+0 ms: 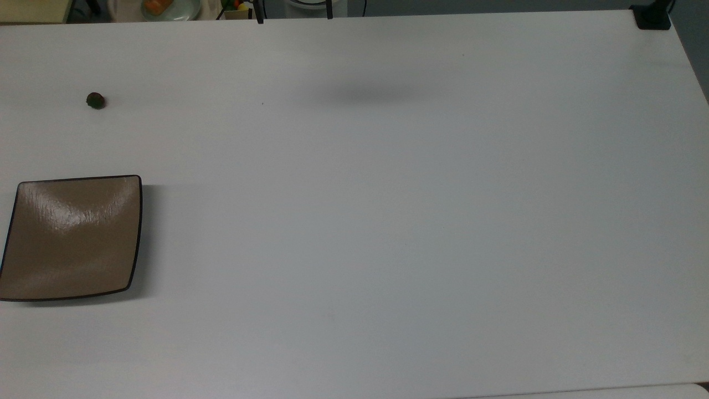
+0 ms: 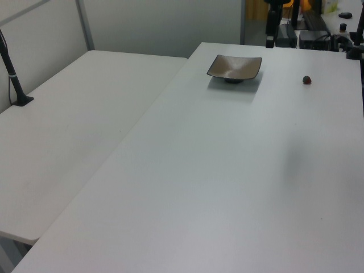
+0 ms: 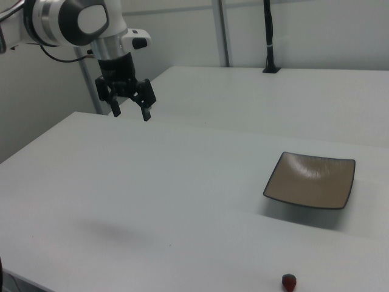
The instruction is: Strawberries on a ceramic plate
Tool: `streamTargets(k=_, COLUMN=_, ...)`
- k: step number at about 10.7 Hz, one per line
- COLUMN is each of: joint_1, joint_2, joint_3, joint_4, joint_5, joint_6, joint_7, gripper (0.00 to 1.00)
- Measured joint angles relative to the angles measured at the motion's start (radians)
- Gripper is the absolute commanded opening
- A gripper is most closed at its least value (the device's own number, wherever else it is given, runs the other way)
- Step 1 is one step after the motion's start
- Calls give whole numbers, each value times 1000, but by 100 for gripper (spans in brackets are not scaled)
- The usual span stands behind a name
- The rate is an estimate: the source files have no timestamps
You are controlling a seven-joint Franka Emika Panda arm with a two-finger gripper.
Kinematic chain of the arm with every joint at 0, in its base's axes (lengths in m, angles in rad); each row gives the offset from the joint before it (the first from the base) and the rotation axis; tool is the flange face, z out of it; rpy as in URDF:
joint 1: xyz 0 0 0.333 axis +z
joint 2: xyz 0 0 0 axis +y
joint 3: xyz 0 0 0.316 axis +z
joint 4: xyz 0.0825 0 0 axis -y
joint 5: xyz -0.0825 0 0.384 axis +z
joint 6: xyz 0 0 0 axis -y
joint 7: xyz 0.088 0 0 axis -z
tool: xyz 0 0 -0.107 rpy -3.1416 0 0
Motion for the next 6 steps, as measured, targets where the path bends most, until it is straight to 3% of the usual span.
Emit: streamTargets(k=6, joint_1=-7, joint_2=-2, joint_3=-6, joint_4=4, joint_5=0, joint_6=0, joint_7=0, gripper=100)
